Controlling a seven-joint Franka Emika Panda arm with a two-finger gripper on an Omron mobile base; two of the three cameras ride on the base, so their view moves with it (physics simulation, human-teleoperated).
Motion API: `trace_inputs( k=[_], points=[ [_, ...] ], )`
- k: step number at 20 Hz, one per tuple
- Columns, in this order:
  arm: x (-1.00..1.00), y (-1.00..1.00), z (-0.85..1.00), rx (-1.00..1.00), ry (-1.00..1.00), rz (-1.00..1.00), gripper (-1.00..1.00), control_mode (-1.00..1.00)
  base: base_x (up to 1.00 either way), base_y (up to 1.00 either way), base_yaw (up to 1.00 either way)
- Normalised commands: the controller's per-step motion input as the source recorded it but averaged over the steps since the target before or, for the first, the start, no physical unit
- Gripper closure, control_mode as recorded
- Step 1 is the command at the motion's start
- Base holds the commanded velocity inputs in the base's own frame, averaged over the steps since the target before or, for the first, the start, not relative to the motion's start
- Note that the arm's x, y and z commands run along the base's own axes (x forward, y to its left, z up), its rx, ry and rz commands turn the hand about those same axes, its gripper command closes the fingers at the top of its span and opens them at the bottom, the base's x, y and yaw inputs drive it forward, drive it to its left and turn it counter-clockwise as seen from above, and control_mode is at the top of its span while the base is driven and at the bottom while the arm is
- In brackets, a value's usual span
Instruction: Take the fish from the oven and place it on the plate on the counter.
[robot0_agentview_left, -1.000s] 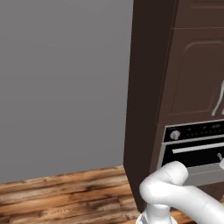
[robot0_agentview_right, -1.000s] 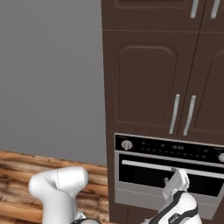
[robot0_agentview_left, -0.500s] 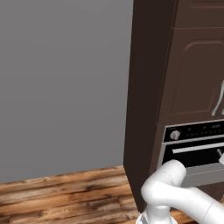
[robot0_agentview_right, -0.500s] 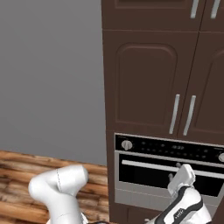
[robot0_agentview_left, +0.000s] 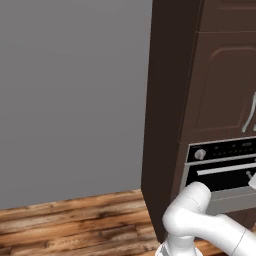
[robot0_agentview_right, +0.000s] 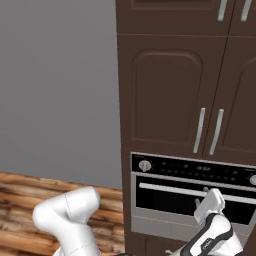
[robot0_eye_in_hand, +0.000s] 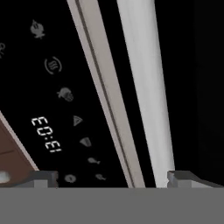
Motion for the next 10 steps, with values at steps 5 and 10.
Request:
trace_inputs(
  k=[5, 10],
  points=[
    [0.43, -0.09, -0.28, 0.0, 0.0, 0.0, -1.0, -1.0, 0.0, 0.0, 0.0],
    [0.36, -0.11, -0.4, 0.0, 0.0, 0.0, -1.0, -1.0, 0.0, 0.0, 0.0]
  ],
)
